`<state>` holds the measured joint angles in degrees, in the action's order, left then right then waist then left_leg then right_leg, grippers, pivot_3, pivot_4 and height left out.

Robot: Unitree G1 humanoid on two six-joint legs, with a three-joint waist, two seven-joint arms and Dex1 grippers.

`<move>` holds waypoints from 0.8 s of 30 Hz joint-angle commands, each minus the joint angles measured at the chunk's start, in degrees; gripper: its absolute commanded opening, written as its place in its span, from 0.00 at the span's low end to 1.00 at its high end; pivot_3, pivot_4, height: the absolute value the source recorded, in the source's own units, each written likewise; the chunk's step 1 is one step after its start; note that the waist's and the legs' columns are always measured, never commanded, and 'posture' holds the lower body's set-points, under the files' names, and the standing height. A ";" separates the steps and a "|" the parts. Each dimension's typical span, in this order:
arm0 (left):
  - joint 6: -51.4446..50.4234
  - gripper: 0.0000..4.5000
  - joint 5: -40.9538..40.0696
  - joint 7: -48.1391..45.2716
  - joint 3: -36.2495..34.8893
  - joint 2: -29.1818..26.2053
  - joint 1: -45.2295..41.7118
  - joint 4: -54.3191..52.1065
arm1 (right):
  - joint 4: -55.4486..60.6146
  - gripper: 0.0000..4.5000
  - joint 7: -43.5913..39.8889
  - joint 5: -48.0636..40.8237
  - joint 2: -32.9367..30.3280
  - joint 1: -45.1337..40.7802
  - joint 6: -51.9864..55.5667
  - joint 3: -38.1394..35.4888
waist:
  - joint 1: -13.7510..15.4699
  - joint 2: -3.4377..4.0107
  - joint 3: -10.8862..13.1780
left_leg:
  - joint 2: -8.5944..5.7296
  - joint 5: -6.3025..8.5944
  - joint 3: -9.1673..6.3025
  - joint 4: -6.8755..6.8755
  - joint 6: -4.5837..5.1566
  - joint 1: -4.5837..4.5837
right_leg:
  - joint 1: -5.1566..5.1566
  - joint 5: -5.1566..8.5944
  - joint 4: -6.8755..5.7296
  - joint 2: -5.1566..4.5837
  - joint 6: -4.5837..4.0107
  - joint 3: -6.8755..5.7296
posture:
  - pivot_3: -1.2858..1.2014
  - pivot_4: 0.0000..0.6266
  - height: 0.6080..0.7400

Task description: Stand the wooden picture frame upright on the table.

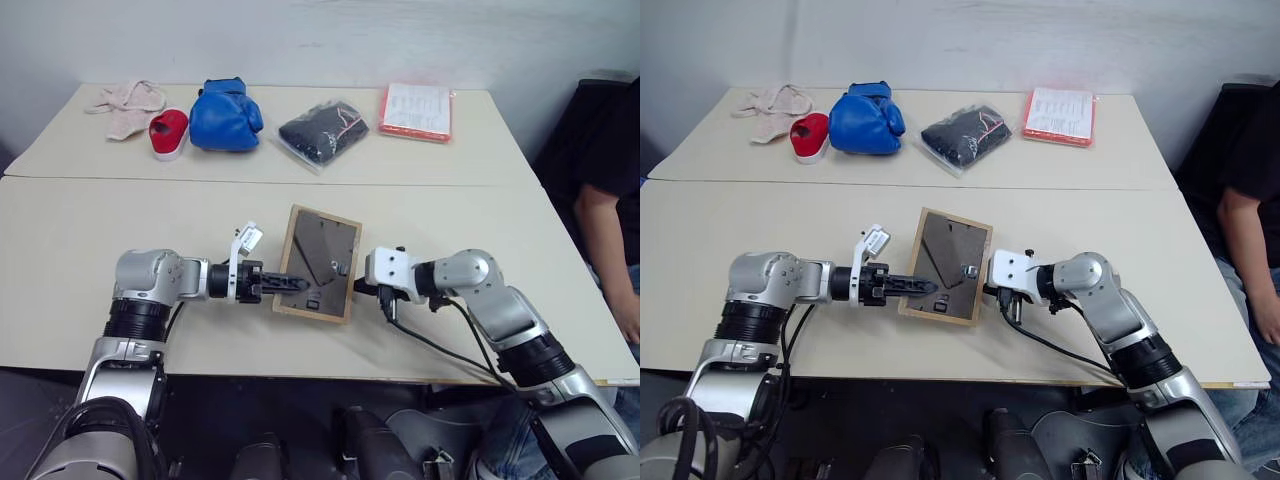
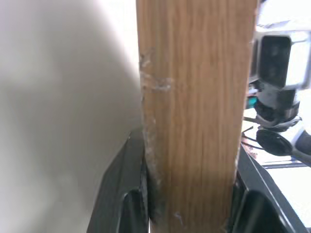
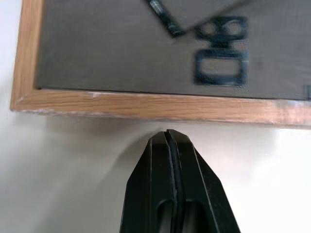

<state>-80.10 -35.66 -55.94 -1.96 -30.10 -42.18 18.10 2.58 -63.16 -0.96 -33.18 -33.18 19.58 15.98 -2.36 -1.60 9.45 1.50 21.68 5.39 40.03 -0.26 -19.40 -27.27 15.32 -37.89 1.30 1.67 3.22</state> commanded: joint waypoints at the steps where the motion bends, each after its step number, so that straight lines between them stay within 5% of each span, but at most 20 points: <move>1: -1.53 0.28 -4.83 -0.52 -5.38 -1.85 0.23 -6.02 | 8.03 0.19 -3.66 -10.56 -4.11 -0.83 12.60 -8.22 | 0.12 -0.01 0.02 | 0.00 -0.01 -0.01 0.00 -0.02 -0.13 | -0.11 0.00 -0.04 0.00 0.00 -0.01 | 0.52 0.24 1.00; 6: -0.94 0.28 -7.95 -0.89 -6.37 -3.67 3.41 -14.84 | 10.51 0.55 -3.48 -24.13 -3.61 -6.63 30.06 -14.15 | -0.25 -0.01 0.03 | 0.03 -0.04 -0.03 -0.03 -0.07 -0.16 | -0.17 0.01 -0.04 0.00 -0.01 -0.02 | 0.52 0.24 1.00; 12: 1.35 0.28 -8.36 -0.17 -4.52 -3.39 4.54 -18.03 | 6.94 1.00 2.75 -29.37 3.80 -13.59 37.31 -13.91 | -0.69 -0.01 0.03 | 0.01 -0.06 -0.05 -0.04 -0.09 -0.18 | -0.18 0.01 -0.05 0.01 -0.03 -0.02 | 0.52 0.24 1.00; 17: 1.32 0.28 -9.48 0.29 -5.07 -2.89 3.10 -17.55 | 11.30 1.00 4.26 -31.75 7.10 -13.63 38.68 -9.53 | -0.75 -0.01 0.03 | 0.02 -0.05 -0.07 -0.05 -0.06 -0.32 | -0.28 0.01 0.02 0.00 -0.03 -0.05 | 0.52 0.24 1.00; 24: 3.20 0.28 -7.52 0.64 -4.04 -4.76 2.66 -14.88 | 17.42 1.00 3.97 -35.82 2.14 -11.59 39.20 -11.32 | -0.68 -0.01 0.03 | 0.02 -0.05 -0.18 0.02 -0.05 -0.56 | -0.42 0.01 0.06 -0.02 -0.02 -0.13 | 0.52 0.24 1.00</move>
<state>-78.50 -42.62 -54.82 -5.12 -33.71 -38.21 3.18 17.92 -60.06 -36.65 -29.44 -45.02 60.00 6.32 -3.04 -1.61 9.48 1.53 21.63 5.20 40.06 -0.31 -19.96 -27.69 15.34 -37.83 1.28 1.65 3.09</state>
